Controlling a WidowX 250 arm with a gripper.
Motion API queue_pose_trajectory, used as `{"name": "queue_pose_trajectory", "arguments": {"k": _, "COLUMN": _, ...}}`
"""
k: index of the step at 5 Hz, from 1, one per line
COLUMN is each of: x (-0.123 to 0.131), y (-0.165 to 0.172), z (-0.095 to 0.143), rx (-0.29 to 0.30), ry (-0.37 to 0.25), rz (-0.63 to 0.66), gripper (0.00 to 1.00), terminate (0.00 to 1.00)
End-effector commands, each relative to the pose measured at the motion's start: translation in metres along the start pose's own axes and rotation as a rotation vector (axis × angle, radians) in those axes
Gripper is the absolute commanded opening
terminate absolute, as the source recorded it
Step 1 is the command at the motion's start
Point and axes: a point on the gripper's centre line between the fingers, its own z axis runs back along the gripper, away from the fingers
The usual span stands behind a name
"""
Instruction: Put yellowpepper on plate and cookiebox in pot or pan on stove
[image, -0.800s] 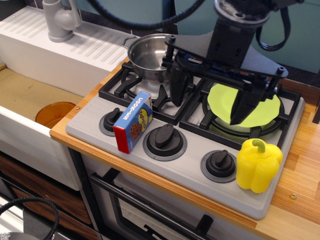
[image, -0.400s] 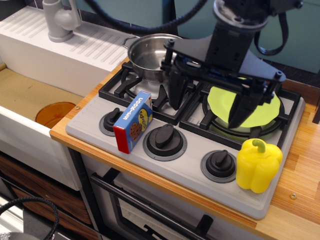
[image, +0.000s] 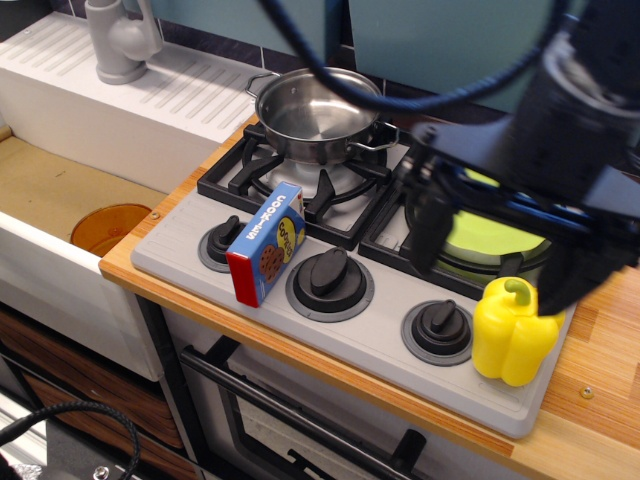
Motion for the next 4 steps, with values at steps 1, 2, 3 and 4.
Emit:
{"name": "queue_pose_trajectory", "arguments": {"k": 1, "x": 0.012, "y": -0.014, "z": 0.003, "rx": -0.128, "ry": -0.053, "rz": -0.117, "gripper": 1.0, "terminate": 0.0}}
{"name": "queue_pose_trajectory", "arguments": {"k": 2, "x": 0.017, "y": -0.017, "z": -0.005, "rx": -0.165, "ry": -0.072, "rz": -0.14, "gripper": 1.0, "terminate": 0.0}}
{"name": "queue_pose_trajectory", "arguments": {"k": 3, "x": 0.02, "y": -0.017, "z": -0.007, "rx": -0.161, "ry": -0.079, "rz": -0.134, "gripper": 1.0, "terminate": 0.0}}
{"name": "queue_pose_trajectory", "arguments": {"k": 4, "x": 0.022, "y": -0.02, "z": -0.013, "rx": -0.142, "ry": -0.108, "rz": -0.112, "gripper": 1.0, "terminate": 0.0}}
